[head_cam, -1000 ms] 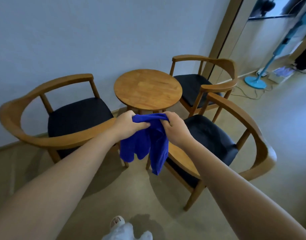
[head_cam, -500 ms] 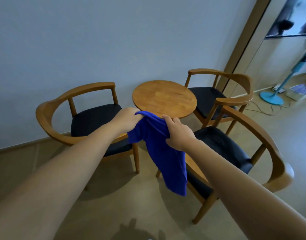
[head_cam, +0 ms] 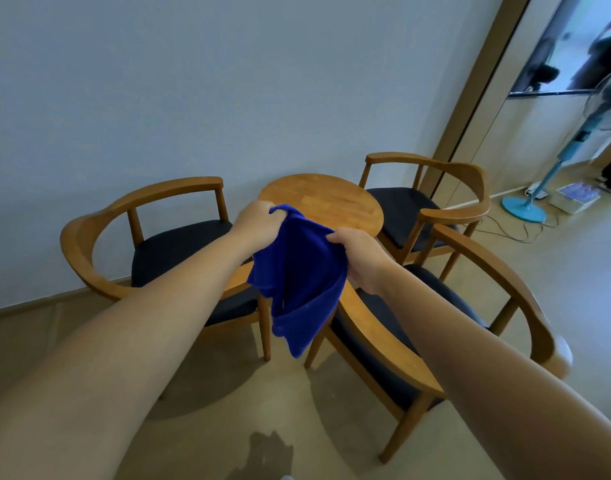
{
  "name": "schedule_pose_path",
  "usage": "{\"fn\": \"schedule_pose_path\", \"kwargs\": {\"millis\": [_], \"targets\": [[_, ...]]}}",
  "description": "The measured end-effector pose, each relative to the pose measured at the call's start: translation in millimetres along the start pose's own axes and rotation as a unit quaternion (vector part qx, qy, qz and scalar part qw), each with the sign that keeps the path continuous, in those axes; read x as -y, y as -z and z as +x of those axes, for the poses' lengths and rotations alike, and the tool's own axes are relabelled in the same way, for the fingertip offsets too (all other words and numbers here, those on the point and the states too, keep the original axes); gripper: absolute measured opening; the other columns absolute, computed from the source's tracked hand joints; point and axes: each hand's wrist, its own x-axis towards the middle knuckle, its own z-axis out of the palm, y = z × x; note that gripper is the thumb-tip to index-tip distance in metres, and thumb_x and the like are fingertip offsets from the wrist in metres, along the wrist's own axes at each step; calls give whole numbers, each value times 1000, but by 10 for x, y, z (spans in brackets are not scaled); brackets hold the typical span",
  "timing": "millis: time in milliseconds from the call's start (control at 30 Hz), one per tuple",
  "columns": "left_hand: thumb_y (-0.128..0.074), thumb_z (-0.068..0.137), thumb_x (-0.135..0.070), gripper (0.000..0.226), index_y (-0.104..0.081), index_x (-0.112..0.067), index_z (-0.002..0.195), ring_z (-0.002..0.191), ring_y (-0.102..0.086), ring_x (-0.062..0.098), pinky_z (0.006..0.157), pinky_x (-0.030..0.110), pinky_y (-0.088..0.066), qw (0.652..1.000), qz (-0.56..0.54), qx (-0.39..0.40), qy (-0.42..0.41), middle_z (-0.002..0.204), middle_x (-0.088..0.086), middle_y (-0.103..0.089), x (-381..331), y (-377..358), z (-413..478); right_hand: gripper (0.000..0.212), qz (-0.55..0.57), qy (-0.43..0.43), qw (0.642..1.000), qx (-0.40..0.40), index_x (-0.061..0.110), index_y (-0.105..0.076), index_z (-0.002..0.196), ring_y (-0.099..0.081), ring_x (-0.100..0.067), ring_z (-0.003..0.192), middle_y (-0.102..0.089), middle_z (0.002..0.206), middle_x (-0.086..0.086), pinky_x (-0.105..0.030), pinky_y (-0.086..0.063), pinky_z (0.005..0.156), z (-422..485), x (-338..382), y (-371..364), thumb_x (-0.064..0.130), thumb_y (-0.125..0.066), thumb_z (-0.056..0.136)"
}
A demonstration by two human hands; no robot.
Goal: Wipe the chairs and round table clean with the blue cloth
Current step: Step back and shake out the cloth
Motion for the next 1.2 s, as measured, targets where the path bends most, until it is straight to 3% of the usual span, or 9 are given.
{"fn": "schedule_pose_path", "kwargs": {"millis": [167, 333, 433, 567, 633, 733, 833, 1033, 1200], "targets": [[-42, 95, -37, 31, -52, -12, 79, 66, -48, 22, 58, 31, -35, 1000, 18, 8, 6, 72, 9, -52, 40, -32, -30, 23, 66, 9, 996, 63, 13, -59, 111, -60, -20, 85, -65, 98, -7, -37, -48, 81, -40, 135, -128, 19, -42, 98], [-50, 93, -35, 23, -49, -18, 76, 73, -49, 18, 61, 28, -39, 993, -56, 44, 96, 80, 5, -51, 387, -309, -267, 10, 199, -21, 979, -29, 12, -52, 98, -52, -22, 88, -56, 97, -12, -34, -47, 77, -13, 225, -227, 19, -46, 96], [-44, 95, -32, 21, -50, -20, 79, 71, -48, 16, 62, 29, -38, 974, -93, 80, 188, 82, 3, -52, 644, -539, -471, 15, 293, -32, 953, -68, 10, -50, 108, -56, -21, 90, -59, 103, -12, -34, -50, 84, 39, 254, -239, 18, -50, 95], [-37, 95, -50, 40, -54, -15, 107, 98, -55, 24, 91, 42, -45, 894, -253, 170, 328, 107, 8, -61, 786, -791, -713, 9, 320, -33, 944, -71, 11, -51, 102, -50, -20, 92, -57, 108, -9, -33, -43, 92, 60, 273, -307, 16, -50, 95], [-34, 92, -60, 59, -47, -15, 127, 122, -46, 32, 109, 47, -31, 843, -345, 163, 380, 130, 12, -53, 830, -927, -760, 12, 346, -39, 934, -72, 10, -49, 105, -51, -19, 92, -54, 106, -11, -33, -45, 91, 66, 254, -333, 15, -50, 94], [-31, 88, -68, 78, -26, -16, 146, 137, -28, 34, 113, 48, -19, 787, -446, 130, 406, 149, 13, -32, 850, -1019, -733, 29, 397, -42, 914, -70, 8, -45, 120, -55, -17, 87, -56, 106, -10, -34, -46, 92, 76, 226, -335, 17, -52, 94], [-42, 78, -73, 77, -43, -24, 137, 125, -44, 33, 108, 51, -28, 785, -489, 91, 370, 137, 10, -49, 867, -1027, -634, 30, 418, -36, 905, -70, 10, -43, 123, -58, -19, 90, -58, 106, -12, -37, -48, 91, 69, 235, -305, 18, -52, 94], [-45, 89, -27, 17, -57, -16, 93, 87, -60, 25, 93, 43, -42, 797, -523, 25, 302, 90, 8, -65, 771, -753, -418, 24, 428, -33, 899, -90, 12, -47, 116, -60, -17, 83, -61, 95, -9, -33, -52, 75, 47, 266, -246, 19, -52, 94], [-49, 93, -28, 12, -51, -17, 88, 79, -56, 20, 87, 38, -46, 840, -456, -33, 294, 85, 8, -57, 713, -537, -251, 12, 149, -8, 977, -151, 17, -53, 94, -58, -16, 78, -60, 86, -6, -33, -49, 76, 46, 242, -52, 21, -43, 98]]}}
